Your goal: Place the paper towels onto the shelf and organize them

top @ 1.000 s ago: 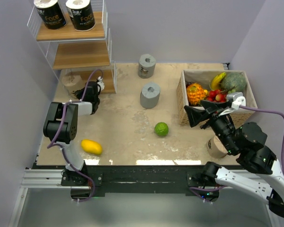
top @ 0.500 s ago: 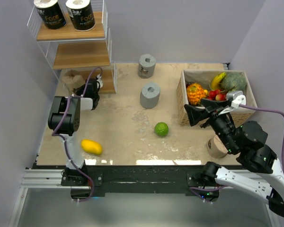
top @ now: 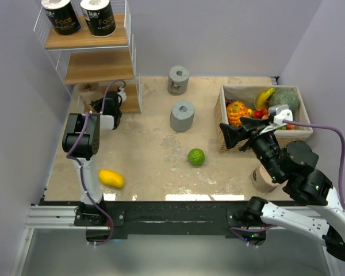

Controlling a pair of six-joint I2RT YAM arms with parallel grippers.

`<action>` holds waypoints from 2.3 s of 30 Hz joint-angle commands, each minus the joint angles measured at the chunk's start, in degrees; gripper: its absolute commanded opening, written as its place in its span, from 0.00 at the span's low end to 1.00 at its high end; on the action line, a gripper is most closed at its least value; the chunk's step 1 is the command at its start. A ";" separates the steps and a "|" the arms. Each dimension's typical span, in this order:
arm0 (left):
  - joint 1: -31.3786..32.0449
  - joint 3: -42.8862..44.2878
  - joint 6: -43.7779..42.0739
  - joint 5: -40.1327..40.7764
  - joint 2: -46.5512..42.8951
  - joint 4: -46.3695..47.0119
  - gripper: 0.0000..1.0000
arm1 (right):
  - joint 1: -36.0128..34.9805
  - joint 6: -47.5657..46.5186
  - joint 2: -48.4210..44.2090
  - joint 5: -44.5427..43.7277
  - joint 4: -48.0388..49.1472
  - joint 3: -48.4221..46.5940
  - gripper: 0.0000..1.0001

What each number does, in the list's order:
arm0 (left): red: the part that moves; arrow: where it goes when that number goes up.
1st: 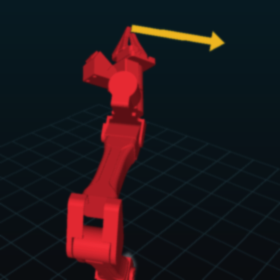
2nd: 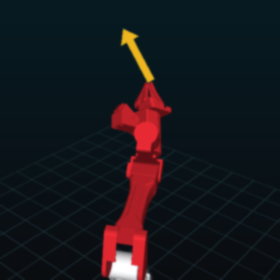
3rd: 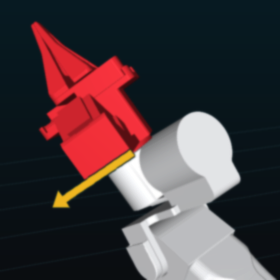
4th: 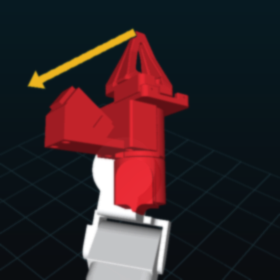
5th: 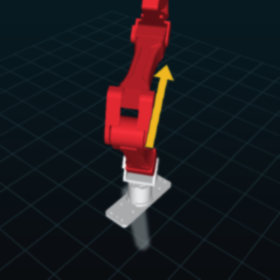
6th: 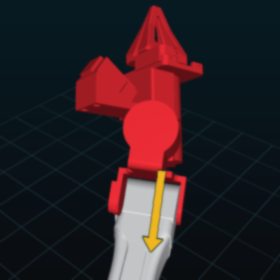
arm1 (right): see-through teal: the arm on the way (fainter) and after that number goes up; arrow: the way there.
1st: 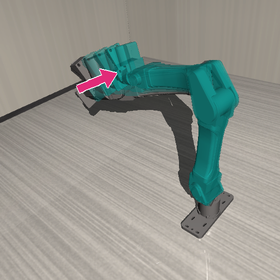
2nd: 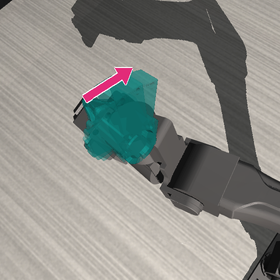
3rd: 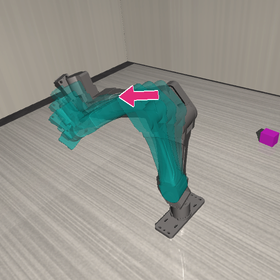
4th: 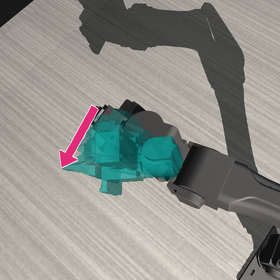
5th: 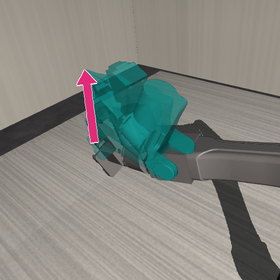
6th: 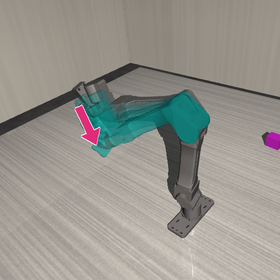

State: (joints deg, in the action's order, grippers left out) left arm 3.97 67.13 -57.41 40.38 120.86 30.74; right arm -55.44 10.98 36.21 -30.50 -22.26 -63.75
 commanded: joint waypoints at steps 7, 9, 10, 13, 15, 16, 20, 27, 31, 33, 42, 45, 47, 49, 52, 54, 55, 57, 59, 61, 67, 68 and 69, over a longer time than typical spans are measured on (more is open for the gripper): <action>0.87 -3.75 17.05 -3.29 -8.79 -5.78 0.00 | 0.07 2.90 -0.52 1.06 -0.77 -1.56 0.78; 0.95 -6.21 19.70 -3.38 -11.51 -7.70 0.00 | 0.07 3.87 -1.13 1.06 -0.51 -0.16 0.79; 1.22 -6.83 20.66 -3.12 -12.22 -7.80 0.00 | 0.07 4.04 -1.66 1.06 -0.50 0.63 0.79; 1.74 -8.33 25.65 -3.38 -16.69 -11.13 0.00 | 0.07 4.13 -1.23 1.32 -0.50 1.52 0.79; 1.75 -9.47 29.26 -5.04 -18.54 -14.21 0.00 | 0.07 4.48 -0.18 1.06 -0.85 1.43 0.79; 1.75 -10.00 32.94 -5.31 -20.21 -14.83 0.00 | 0.07 5.53 0.96 0.71 -1.46 1.52 0.79; 1.92 -12.37 40.52 -7.32 -24.35 -19.03 0.00 | -0.02 8.87 3.68 0.97 -1.73 3.80 0.79; 2.10 -13.78 54.24 -10.06 -35.68 -32.92 0.04 | 0.07 11.07 8.00 -0.70 -5.16 3.19 0.79; 2.19 -16.06 61.61 -17.08 -45.06 -39.08 0.07 | 0.07 13.53 8.97 -3.15 -7.00 4.32 0.79; 2.19 -18.35 64.86 -22.23 -48.42 -40.85 0.11 | 0.07 15.11 10.45 -4.21 -8.66 4.77 0.79; 2.45 -24.94 71.80 -53.99 -62.49 -34.97 1.00 | 1.12 22.32 21.26 -11.94 -13.84 2.76 0.79; 2.45 -25.65 74.45 -56.19 -63.82 -33.91 1.00 | 7.52 24.96 26.01 -6.46 -17.63 0.12 0.79; 2.45 -25.21 75.16 -57.34 -64.08 -34.60 1.00 | 15.31 26.28 26.90 -2.21 -18.60 0.37 0.80; 2.45 -23.64 78.75 -57.17 -63.03 -37.32 1.00 | 19.65 27.60 26.81 0.79 -20.54 1.34 0.83; 2.45 -19.24 79.21 -62.07 -59.52 -43.21 1.00 | 25.63 30.76 26.98 0.10 -24.83 0.91 0.81; 2.19 -19.32 78.68 -64.54 -58.98 -43.92 1.00 | 28.28 34.43 27.08 -1.48 -29.56 -0.23 0.76; 1.92 -19.93 78.59 -64.99 -59.42 -43.58 1.00 | 28.89 36.11 26.90 -4.97 -31.33 -0.50 0.74; 1.66 -20.64 79.37 -62.81 -62.04 -43.05 1.00 | 29.51 40.06 25.24 -8.07 -35.28 -0.15 0.72; 1.57 -20.99 80.34 -57.64 -63.72 -43.40 1.00 | 31.17 41.39 24.01 -10.62 -37.84 0.55 0.72; 1.48 -20.99 81.57 -56.29 -64.78 -43.66 1.00 | 34.24 42.89 22.60 -10.90 -38.73 1.95 0.71; 0.61 -22.48 82.81 -59.80 -63.29 -43.49 1.00 | 43.20 45.35 20.58 -6.95 -39.35 5.74 0.75; 0.26 -22.83 83.16 -60.85 -63.46 -43.14 1.00 | 44.01 45.88 20.31 -6.07 -39.09 6.00 0.76; 0.25 -23.01 82.99 -61.03 -63.81 -42.79 1.00 | 44.80 45.97 19.96 -5.80 -38.56 6.78 0.78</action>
State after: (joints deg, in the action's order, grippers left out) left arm 5.19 45.17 23.70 -17.98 57.43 -13.17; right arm -13.67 52.47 57.21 -36.60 -59.72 -58.83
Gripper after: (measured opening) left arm 0.997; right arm 0.759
